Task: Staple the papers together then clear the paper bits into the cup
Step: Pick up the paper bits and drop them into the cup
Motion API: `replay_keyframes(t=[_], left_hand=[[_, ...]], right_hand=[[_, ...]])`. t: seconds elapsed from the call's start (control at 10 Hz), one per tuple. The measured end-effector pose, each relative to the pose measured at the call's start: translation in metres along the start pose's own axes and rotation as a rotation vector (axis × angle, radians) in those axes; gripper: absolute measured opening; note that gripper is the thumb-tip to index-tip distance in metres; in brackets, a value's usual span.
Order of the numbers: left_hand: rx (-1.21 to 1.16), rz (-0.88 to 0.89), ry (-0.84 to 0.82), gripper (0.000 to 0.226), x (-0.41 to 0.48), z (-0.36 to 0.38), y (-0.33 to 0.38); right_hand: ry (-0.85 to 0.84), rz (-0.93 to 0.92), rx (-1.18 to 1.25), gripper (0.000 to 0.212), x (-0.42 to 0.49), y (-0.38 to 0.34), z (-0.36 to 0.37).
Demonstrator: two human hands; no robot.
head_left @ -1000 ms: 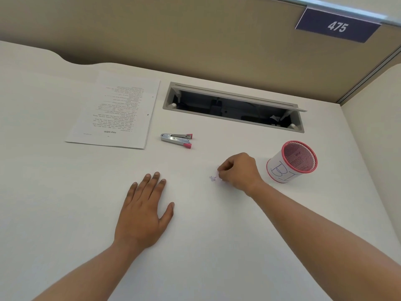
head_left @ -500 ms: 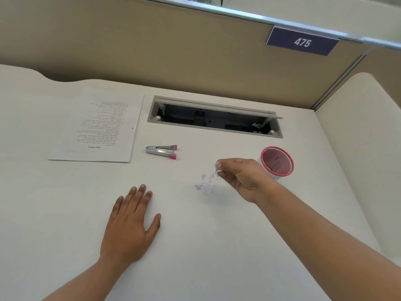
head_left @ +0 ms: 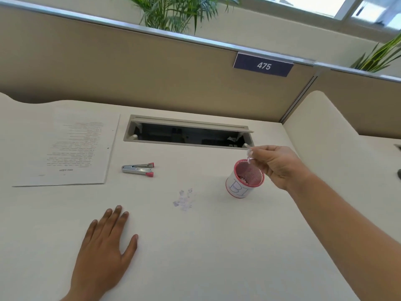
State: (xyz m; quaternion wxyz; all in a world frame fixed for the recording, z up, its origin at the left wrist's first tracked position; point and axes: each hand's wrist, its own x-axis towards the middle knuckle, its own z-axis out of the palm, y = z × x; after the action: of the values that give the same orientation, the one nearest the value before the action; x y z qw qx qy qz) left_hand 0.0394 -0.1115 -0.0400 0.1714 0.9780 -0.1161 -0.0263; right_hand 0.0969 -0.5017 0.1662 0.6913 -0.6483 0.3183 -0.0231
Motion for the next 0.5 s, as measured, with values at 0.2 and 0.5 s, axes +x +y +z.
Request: replay_keyframes(t=[0.2,0.5], left_hand=[[0.011,0.003,-0.01,0.084,0.001,0.002,-0.002],[0.011,0.0,-0.009,0.084,0.002,0.001,0.0]], right_hand=[[0.115,-0.145,-0.821,0.006,0.031,0.019,-0.007],[-0.007,-0.185,-1.45,0.031,0.047,0.029,0.003]])
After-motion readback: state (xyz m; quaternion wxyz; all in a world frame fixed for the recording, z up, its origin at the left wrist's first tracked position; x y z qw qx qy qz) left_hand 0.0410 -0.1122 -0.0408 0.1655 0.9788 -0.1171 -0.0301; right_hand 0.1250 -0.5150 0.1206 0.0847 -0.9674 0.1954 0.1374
